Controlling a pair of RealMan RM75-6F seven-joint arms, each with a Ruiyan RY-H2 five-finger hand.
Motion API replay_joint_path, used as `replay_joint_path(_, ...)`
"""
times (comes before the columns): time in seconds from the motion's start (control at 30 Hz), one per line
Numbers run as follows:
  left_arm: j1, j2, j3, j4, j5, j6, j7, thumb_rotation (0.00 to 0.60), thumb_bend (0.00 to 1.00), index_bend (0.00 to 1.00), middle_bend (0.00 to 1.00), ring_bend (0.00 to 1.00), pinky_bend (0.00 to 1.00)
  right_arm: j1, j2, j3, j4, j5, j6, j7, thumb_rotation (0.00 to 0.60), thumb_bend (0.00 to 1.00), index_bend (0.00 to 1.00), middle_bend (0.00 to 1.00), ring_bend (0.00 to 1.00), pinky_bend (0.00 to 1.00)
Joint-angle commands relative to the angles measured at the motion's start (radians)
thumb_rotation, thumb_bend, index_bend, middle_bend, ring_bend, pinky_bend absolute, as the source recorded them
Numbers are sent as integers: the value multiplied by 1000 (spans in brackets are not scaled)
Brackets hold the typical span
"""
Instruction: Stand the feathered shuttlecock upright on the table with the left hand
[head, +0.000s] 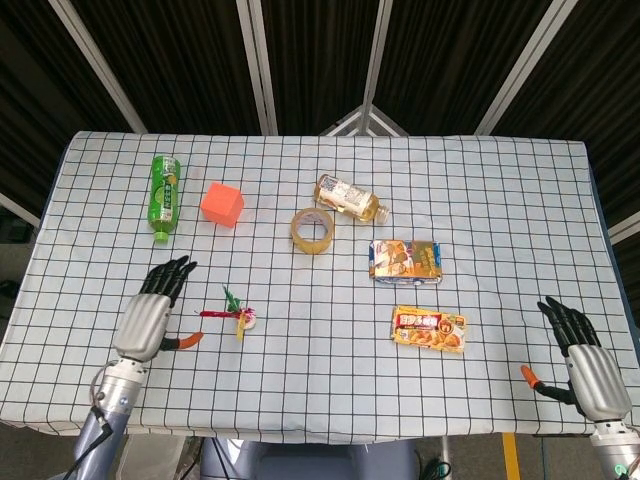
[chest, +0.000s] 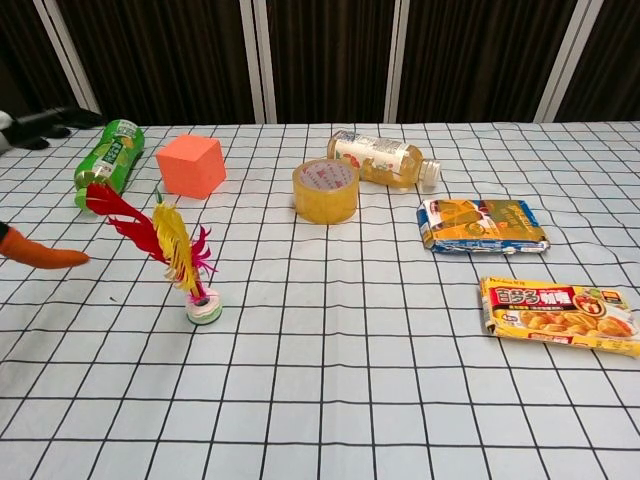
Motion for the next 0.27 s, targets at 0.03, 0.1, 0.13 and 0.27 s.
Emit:
replay_joint_path(0.03, 93, 128, 74, 15, 134, 128, -51, 600, 31, 0, 0, 0, 0, -1, 0, 0, 0, 0, 1, -3, 600, 339, 0, 0, 0, 0)
replay_joint_path(0.1, 135, 172, 103, 52, 172, 184, -58, 600, 31, 0, 0, 0, 0, -1, -1, -1, 2, -3, 1, -10, 600, 339, 0, 0, 0, 0)
replay_joint_path(0.13, 156, 189, 117, 71, 185, 208, -67, 600, 31, 0, 0, 0, 0, -2, -2, -3, 3, -4, 1, -13, 600, 339, 0, 0, 0, 0)
replay_joint_path(0.27, 242, 242, 171, 172, 213, 285, -123, 600, 31, 0, 0, 0, 0, -4, -8, -5, 6, -12, 6, -30, 600, 339, 0, 0, 0, 0)
